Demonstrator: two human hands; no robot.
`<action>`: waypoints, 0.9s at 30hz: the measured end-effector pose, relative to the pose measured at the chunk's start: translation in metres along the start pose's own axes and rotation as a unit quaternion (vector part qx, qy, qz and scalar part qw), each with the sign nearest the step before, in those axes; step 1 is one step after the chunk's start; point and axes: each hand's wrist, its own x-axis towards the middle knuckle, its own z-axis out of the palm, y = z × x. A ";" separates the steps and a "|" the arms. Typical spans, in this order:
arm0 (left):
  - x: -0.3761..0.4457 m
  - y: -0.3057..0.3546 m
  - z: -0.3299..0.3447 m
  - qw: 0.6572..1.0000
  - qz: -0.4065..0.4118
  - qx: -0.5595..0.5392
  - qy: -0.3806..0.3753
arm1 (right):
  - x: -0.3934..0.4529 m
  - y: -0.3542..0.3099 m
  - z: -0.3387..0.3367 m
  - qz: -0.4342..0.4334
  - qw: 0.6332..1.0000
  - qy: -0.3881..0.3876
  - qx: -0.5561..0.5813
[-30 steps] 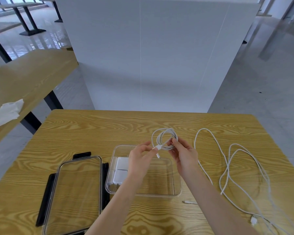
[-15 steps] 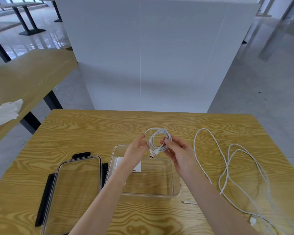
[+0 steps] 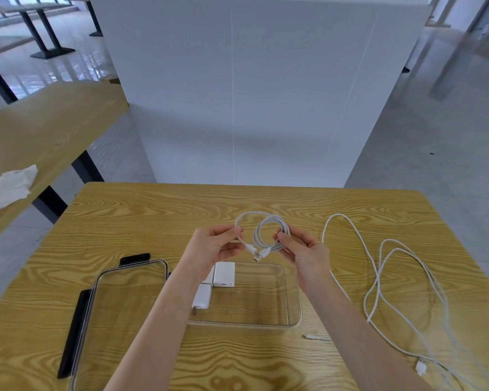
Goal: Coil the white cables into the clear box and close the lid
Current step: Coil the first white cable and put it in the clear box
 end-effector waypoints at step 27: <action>0.001 -0.020 0.031 0.949 0.223 0.214 0.065 | -0.008 -0.006 0.007 0.023 0.999 -0.049 0.004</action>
